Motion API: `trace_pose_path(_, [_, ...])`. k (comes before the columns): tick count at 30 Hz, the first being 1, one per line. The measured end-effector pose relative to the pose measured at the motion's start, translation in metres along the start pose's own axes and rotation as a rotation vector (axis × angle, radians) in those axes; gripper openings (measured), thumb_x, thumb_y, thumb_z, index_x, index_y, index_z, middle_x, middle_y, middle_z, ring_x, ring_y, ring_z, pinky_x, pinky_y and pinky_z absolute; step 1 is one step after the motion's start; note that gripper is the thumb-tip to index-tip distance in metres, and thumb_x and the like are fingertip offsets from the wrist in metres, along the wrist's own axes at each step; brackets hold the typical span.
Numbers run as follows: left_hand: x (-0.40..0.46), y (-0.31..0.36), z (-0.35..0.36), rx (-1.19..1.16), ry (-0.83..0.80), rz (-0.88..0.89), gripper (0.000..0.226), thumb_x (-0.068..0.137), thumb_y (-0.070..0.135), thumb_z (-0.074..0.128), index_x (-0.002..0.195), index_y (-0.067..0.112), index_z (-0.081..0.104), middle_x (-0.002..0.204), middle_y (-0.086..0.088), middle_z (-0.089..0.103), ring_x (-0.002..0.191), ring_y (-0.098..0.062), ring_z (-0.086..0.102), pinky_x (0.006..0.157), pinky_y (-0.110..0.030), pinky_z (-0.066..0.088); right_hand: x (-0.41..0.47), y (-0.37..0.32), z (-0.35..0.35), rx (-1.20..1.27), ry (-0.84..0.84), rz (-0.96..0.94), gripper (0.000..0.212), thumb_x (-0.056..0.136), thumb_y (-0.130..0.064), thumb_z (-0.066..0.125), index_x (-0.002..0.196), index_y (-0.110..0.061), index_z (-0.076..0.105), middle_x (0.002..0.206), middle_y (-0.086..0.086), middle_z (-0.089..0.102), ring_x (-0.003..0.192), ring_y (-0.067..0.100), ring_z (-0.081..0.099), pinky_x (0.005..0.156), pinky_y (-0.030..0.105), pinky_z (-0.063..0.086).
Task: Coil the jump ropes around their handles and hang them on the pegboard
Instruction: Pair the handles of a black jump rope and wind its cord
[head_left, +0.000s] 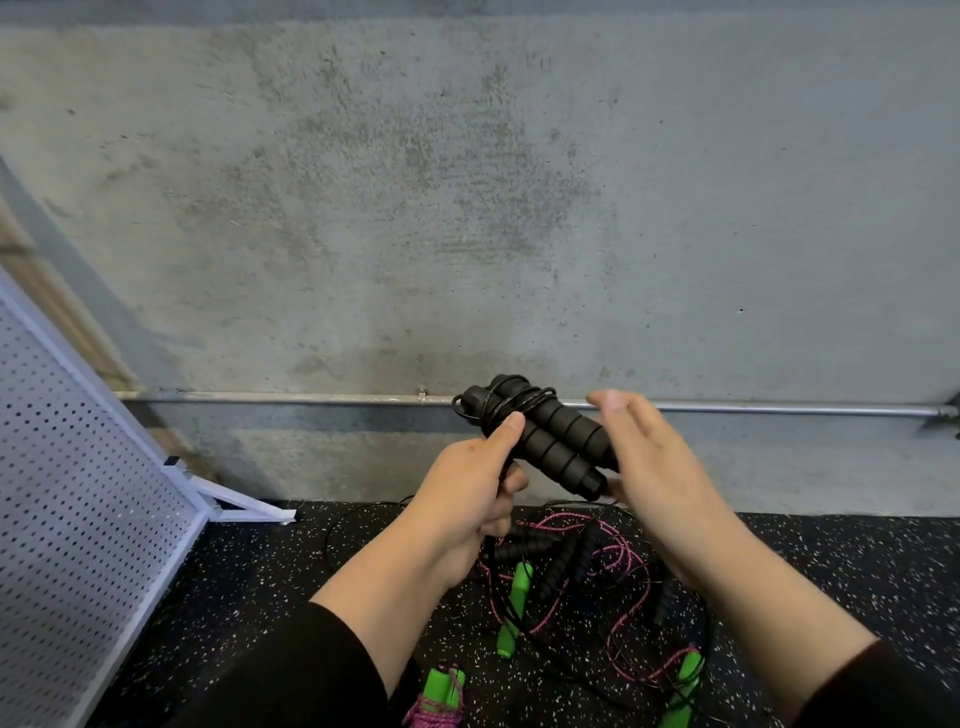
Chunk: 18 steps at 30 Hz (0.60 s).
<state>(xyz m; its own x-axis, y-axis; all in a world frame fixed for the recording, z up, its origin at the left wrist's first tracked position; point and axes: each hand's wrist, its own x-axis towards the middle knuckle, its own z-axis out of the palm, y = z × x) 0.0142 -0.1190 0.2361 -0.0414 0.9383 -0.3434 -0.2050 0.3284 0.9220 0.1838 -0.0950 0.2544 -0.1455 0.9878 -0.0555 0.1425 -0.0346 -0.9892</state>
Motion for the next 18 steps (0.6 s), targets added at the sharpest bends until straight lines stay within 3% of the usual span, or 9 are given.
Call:
trace_pose_path(2, [-0.003, 0.001, 0.002, 0.026, -0.019, 0.037, 0.039, 0.099, 0.054, 0.055, 0.095, 0.015, 0.054, 0.062, 0.004, 0.046, 0.047, -0.01, 0.021, 0.044, -0.023, 0.023, 0.0, -0.003, -0.004, 0.354, -0.145, 0.323, 0.049, 0.104, -0.054, 0.04, 0.119, -0.017, 0.068, 0.109, 0.013, 0.076, 0.087, 0.029, 0.072, 0.082, 0.046, 0.063])
trace_pose_path(3, [-0.003, 0.002, 0.003, 0.04, -0.012, 0.052, 0.038, 0.1, 0.052, 0.055, 0.092, 0.015, 0.051, 0.063, 0.004, 0.046, 0.046, -0.009, 0.022, 0.044, -0.022, 0.023, -0.001, -0.006, -0.007, 0.449, -0.239, 0.435, 0.054, 0.103, -0.053, 0.041, 0.121, -0.01, 0.068, 0.109, 0.021, 0.074, 0.079, 0.033, 0.071, 0.077, 0.046, 0.064])
trace_pose_path(6, [-0.003, 0.004, 0.002, 0.089, -0.001, 0.07, 0.038, 0.101, 0.051, 0.053, 0.093, 0.015, 0.05, 0.064, 0.004, 0.045, 0.045, -0.007, 0.024, 0.045, -0.023, 0.021, -0.003, -0.006, -0.012, 0.581, -0.433, 0.557, 0.057, 0.1, -0.049, 0.047, 0.128, -0.002, 0.065, 0.099, 0.025, 0.067, 0.065, 0.028, 0.062, 0.058, 0.036, 0.06])
trace_pose_path(9, [-0.003, 0.006, 0.001, 0.097, -0.009, 0.097, 0.04, 0.1, 0.054, 0.054, 0.093, 0.014, 0.052, 0.066, 0.003, 0.047, 0.046, -0.008, 0.024, 0.046, -0.024, 0.021, -0.001, -0.005, -0.01, 0.609, -0.409, 0.463, 0.059, 0.097, -0.045, 0.052, 0.132, 0.001, 0.059, 0.088, 0.02, 0.057, 0.061, 0.021, 0.048, 0.054, 0.031, 0.048])
trace_pose_path(12, [-0.004, 0.011, 0.001, 0.105, -0.026, 0.137, 0.041, 0.098, 0.056, 0.054, 0.087, 0.018, 0.064, 0.067, 0.001, 0.046, 0.049, -0.01, 0.025, 0.05, -0.027, 0.022, 0.002, -0.009, -0.008, 0.623, -0.294, 0.289, 0.055, 0.095, -0.039, 0.056, 0.128, 0.004, 0.059, 0.088, 0.019, 0.056, 0.062, 0.019, 0.045, 0.057, 0.031, 0.044])
trace_pose_path(14, [-0.005, 0.015, -0.002, 0.115, -0.046, 0.15, 0.048, 0.099, 0.058, 0.05, 0.096, 0.016, 0.072, 0.064, 0.002, 0.045, 0.048, -0.011, 0.027, 0.05, -0.027, 0.025, 0.006, -0.016, -0.013, 0.643, -0.212, 0.193, 0.045, 0.096, -0.038, 0.055, 0.122, -0.003, 0.063, 0.087, 0.015, 0.059, 0.063, 0.016, 0.045, 0.058, 0.031, 0.044])
trace_pose_path(18, [-0.007, 0.017, -0.003, 0.117, -0.073, 0.138, 0.056, 0.099, 0.061, 0.047, 0.11, 0.013, 0.074, 0.061, 0.005, 0.035, 0.046, -0.009, 0.023, 0.046, -0.025, 0.022, 0.015, -0.017, -0.032, 0.265, -0.031, 0.05, 0.025, 0.105, -0.032, 0.049, 0.111, -0.019, 0.069, 0.099, 0.01, 0.057, 0.073, 0.014, 0.047, 0.061, 0.031, 0.048])
